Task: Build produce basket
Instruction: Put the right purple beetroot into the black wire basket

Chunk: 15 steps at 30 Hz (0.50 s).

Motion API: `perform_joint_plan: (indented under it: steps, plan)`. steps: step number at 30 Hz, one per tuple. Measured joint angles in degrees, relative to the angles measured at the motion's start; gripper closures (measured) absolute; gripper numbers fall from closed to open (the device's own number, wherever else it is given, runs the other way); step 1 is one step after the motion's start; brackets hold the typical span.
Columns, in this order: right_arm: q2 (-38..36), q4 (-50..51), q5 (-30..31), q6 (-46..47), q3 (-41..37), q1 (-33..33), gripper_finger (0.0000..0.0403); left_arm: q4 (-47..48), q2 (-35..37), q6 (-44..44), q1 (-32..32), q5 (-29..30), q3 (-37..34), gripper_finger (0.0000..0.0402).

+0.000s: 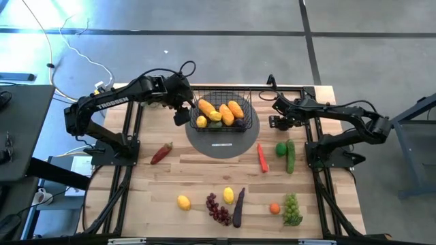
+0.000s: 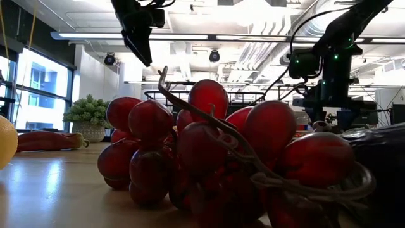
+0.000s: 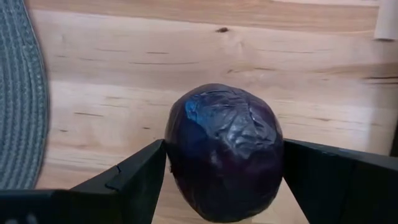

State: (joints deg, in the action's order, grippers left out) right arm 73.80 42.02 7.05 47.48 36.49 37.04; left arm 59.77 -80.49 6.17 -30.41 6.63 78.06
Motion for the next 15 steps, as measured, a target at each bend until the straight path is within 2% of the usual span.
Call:
perform_joint_plan:
  steps: [7, 15]
  plan:
    - [0.00, -0.08, -2.22, -0.04, 0.19, 0.52, 0.0212, 0.00, 0.00, 0.00, 0.00, 0.00, 0.02, 0.0159]
    - [0.02, 0.73, -4.92, -2.12, 5.15, 0.46, 0.0214, 0.27, 1.20, 0.00, 0.03, -1.76, 0.05, 0.0159]
